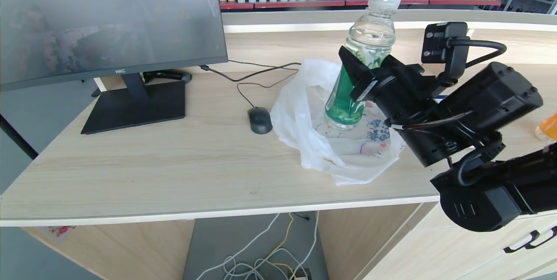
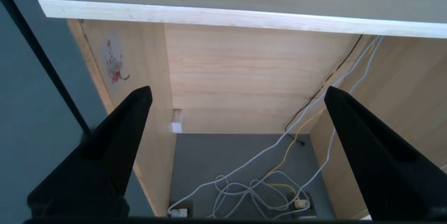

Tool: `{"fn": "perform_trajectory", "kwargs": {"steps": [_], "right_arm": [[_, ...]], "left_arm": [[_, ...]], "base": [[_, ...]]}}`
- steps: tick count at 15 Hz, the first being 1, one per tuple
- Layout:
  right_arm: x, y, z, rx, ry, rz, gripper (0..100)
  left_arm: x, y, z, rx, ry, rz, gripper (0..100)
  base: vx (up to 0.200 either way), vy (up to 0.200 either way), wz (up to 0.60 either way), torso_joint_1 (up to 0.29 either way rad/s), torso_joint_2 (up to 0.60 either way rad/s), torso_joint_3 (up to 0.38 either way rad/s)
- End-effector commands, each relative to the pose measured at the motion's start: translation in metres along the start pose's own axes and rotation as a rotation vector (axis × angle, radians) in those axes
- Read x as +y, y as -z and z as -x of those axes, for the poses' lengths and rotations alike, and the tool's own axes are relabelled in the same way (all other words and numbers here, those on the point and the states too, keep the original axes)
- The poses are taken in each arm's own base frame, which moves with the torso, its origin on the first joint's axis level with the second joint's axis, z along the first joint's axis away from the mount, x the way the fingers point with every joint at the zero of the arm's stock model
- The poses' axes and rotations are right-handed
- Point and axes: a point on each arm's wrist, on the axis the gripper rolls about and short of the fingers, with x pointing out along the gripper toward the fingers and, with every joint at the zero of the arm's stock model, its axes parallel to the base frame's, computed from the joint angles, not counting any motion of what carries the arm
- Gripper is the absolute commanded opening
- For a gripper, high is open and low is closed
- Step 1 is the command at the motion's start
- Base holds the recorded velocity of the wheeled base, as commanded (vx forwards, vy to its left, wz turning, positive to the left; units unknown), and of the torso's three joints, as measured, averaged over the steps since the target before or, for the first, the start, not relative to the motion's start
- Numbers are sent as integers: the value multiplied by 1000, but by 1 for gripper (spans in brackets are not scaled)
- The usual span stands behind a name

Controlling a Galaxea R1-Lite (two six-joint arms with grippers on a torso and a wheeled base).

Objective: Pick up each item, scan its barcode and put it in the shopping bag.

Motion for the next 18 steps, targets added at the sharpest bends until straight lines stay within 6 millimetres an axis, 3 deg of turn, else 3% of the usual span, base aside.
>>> {"fn": "perform_trajectory", "kwargs": {"steps": [1,11,18], "right_arm": [[1,15,-7,25,-2,3,0],[3,60,-20,95,-4,11,0],[-8,72,-20,120,-36,12,0]], "left_arm": [[0,0,0,0,-1,0,100],[0,0,0,0,0,0,100],[0,0,0,0,0,0,100]], "base": [[0,0,0,0,0,0],[0,0,0,0,0,0],[0,0,0,0,0,0]]}}
